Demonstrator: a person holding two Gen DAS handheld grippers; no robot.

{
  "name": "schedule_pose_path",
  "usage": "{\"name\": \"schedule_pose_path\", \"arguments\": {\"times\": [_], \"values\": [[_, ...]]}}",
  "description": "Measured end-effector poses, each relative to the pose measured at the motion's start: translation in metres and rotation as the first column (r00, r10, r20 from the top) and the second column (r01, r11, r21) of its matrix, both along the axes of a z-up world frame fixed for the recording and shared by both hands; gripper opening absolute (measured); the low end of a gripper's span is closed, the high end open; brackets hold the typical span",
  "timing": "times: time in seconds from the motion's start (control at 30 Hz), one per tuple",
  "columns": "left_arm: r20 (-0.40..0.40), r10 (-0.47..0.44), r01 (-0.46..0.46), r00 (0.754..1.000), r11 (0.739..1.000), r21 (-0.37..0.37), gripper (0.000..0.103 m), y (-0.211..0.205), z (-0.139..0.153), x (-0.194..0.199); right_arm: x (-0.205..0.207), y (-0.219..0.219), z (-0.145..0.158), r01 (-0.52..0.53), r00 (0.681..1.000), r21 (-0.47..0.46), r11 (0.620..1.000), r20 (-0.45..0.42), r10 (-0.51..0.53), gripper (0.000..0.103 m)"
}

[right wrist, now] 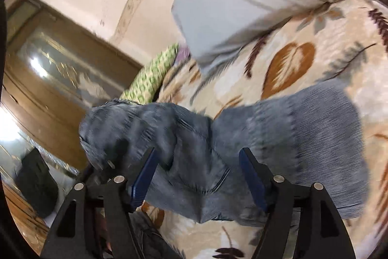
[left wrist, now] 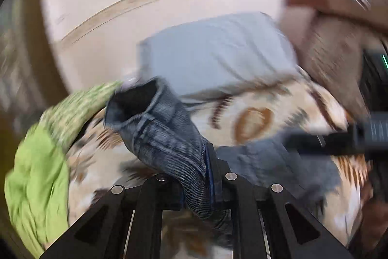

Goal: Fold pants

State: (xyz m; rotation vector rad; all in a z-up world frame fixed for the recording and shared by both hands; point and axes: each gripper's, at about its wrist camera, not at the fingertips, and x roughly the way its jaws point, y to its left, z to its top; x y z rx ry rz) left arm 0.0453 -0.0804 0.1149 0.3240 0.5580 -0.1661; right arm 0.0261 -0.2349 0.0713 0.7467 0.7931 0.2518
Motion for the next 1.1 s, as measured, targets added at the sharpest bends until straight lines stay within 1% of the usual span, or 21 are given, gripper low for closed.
{"name": "schedule_pose_path", "arguments": {"times": [0.07,0.13,0.2,0.23,0.27,0.37,0.47,0.5,0.53,0.57,0.63,0.7,0.8,0.83,0.87,0.9,0.93,1.0,1.03,1.07,1.1], "values": [[-0.039,-0.085,0.088,0.996,0.994,0.068,0.012,-0.030,-0.018,-0.006,-0.007,-0.015,0.000,0.025,0.999,0.014,1.000,0.024,-0.025,0.074],[-0.096,-0.154,0.164,0.983,0.981,0.103,0.012,-0.054,-0.040,-0.006,-0.010,-0.029,-0.002,0.039,0.998,0.050,0.998,0.042,-0.041,0.074],[-0.147,-0.197,0.214,0.969,0.970,0.112,0.012,-0.070,-0.051,-0.009,-0.011,-0.044,-0.006,0.024,0.997,0.139,0.990,0.073,-0.035,0.077],[-0.162,-0.217,0.237,0.963,0.964,0.117,0.012,-0.079,-0.057,-0.012,-0.011,-0.052,-0.010,0.005,0.995,0.197,0.980,0.096,-0.024,0.084],[-0.174,-0.234,0.258,0.956,0.957,0.130,0.012,-0.088,-0.063,-0.016,-0.010,-0.060,-0.014,-0.010,0.994,0.239,0.971,0.110,-0.017,0.086],[-0.209,-0.241,0.277,0.948,0.946,0.167,0.012,-0.106,-0.078,-0.020,-0.003,-0.072,-0.026,0.032,0.998,0.232,0.972,0.049,-0.045,0.086],[-0.227,-0.245,0.288,0.943,0.940,0.183,0.013,-0.113,-0.082,-0.011,0.016,-0.070,-0.039,0.036,0.999,0.164,0.986,-0.044,-0.029,0.085],[-0.238,-0.247,0.295,0.939,0.936,0.192,0.013,-0.115,-0.083,-0.008,0.022,-0.067,-0.041,0.029,0.997,0.132,0.991,-0.072,-0.020,0.080],[-0.248,-0.247,0.301,0.937,0.930,0.211,0.013,-0.118,-0.082,-0.007,0.030,-0.061,-0.041,0.009,0.995,0.079,0.997,-0.102,-0.001,0.054],[-0.247,-0.251,0.306,0.936,0.926,0.221,0.013,-0.121,-0.076,-0.007,0.032,-0.058,-0.039,-0.011,0.993,0.045,0.999,-0.118,0.016,0.021],[-0.240,-0.266,0.316,0.934,0.927,0.204,0.013,-0.120,-0.057,-0.004,0.034,-0.056,-0.030,-0.007,0.991,-0.052,0.999,-0.132,0.000,0.014],[-0.242,-0.276,0.318,0.930,0.935,0.154,0.015,-0.122,-0.048,0.002,0.029,-0.069,-0.025,0.020,0.994,-0.039,0.999,-0.103,-0.024,0.013],[-0.330,-0.269,0.315,0.905,0.944,0.096,0.021,-0.129,-0.067,0.022,0.026,-0.098,-0.044,0.134,0.973,-0.070,0.989,-0.179,-0.144,0.022],[-0.382,-0.280,0.322,0.881,0.945,0.051,0.030,-0.131,-0.079,0.027,0.026,-0.108,-0.057,0.159,0.960,-0.038,0.987,-0.228,-0.163,0.026],[-0.443,-0.279,0.317,0.852,0.948,0.012,0.031,-0.131,-0.090,0.032,0.023,-0.117,-0.069,0.187,0.949,0.015,0.982,-0.262,-0.177,0.026],[-0.470,-0.272,0.305,0.840,0.952,-0.006,0.031,-0.130,-0.094,0.032,0.019,-0.122,-0.073,0.215,0.944,0.053,0.975,-0.268,-0.194,0.026],[-0.461,-0.287,0.295,0.839,0.954,-0.057,0.031,-0.124,-0.088,0.028,0.013,-0.126,-0.070,0.237,0.946,0.075,0.969,-0.247,-0.212,0.028],[-0.437,-0.324,0.286,0.839,0.946,-0.153,0.044,-0.110,-0.073,0.020,0.006,-0.127,-0.048,0.236,0.964,0.089,0.968,-0.144,-0.222,0.052],[-0.434,-0.342,0.277,0.833,0.938,-0.207,0.054,-0.102,-0.065,0.016,0.001,-0.124,-0.035,0.222,0.973,0.097,0.970,-0.081,-0.214,0.075],[-0.423,-0.350,0.259,0.836,0.931,-0.258,0.057,-0.092,-0.054,0.011,-0.001,-0.119,-0.023,0.191,0.981,0.097,0.977,-0.024,-0.190,0.081],[-0.405,-0.351,0.247,0.844,0.925,-0.288,0.059,-0.083,-0.048,0.009,0.001,-0.114,-0.017,0.165,0.986,0.085,0.983,0.006,-0.166,0.081]]}}
